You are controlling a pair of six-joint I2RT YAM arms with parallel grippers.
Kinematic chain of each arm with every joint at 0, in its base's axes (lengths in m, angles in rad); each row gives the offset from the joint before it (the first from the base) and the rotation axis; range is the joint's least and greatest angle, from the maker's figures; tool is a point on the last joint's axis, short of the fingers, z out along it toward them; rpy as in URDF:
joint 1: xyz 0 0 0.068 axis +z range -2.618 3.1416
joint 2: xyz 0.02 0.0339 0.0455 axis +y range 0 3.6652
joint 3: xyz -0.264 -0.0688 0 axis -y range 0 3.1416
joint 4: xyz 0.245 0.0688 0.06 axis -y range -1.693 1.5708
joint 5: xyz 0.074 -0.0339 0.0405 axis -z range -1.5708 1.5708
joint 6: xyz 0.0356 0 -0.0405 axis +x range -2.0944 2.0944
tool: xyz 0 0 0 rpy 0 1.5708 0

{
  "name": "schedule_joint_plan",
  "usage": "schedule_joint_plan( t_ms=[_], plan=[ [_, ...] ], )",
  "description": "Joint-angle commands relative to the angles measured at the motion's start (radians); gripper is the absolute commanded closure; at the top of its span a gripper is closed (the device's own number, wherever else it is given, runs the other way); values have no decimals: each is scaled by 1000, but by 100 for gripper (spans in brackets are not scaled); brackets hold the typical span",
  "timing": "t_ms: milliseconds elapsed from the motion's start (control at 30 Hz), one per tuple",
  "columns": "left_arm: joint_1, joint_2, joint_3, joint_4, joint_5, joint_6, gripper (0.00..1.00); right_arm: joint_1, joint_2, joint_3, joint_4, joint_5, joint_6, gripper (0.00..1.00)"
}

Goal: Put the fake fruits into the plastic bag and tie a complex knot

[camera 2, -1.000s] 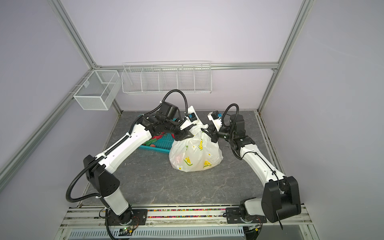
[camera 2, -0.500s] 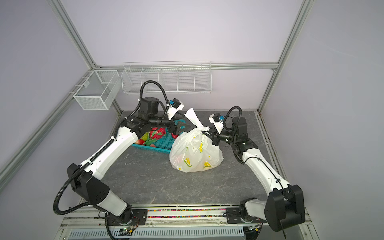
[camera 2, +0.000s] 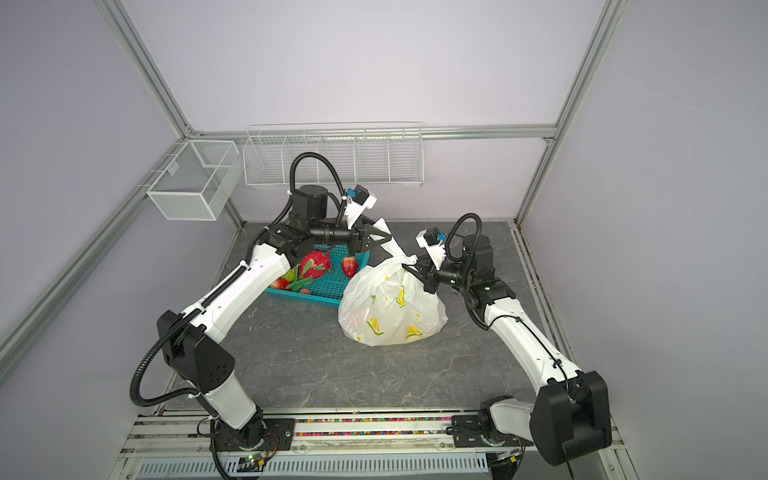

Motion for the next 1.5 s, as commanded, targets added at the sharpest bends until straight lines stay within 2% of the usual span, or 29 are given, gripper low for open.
schedule_joint_plan(
  t_ms=[0,100,200,400,500,567,767,833,900,967,1033,1133,1233,1300,1467],
  plan=[
    [-9,-36,-48,48,-11,26,89,18,31,38,-72,84,76,93],
    [-28,-101,-167,121,-72,75,96,30,45,50,-80,166,193,93],
    [-46,-159,-300,187,-157,149,98,41,56,56,-80,218,307,93],
    [-63,-235,-495,371,-260,164,98,56,78,70,-95,273,409,93],
    [-95,-240,-536,382,-325,217,98,70,91,83,-89,277,439,93],
    [-102,-229,-540,391,-378,210,98,84,98,93,-92,279,435,93],
    [-117,-203,-494,399,-476,87,95,94,113,108,-128,318,400,93],
    [-118,-210,-489,407,-472,43,95,94,113,117,-157,334,377,93],
    [-125,-227,-508,421,-447,40,86,94,104,123,-176,359,366,93],
    [-135,-243,-535,445,-450,57,82,94,101,128,-177,351,367,93],
    [-137,-251,-553,468,-451,61,82,96,97,134,-178,344,364,93],
    [-138,-247,-542,446,-427,72,90,96,96,141,-188,349,363,93],
    [-146,-257,-554,457,-394,76,90,96,98,147,-192,353,374,93],
    [-158,-265,-570,470,-384,81,86,96,97,149,-193,354,385,94],
    [-185,-267,-604,481,-420,95,83,96,95,163,-204,348,386,93]
  ],
)
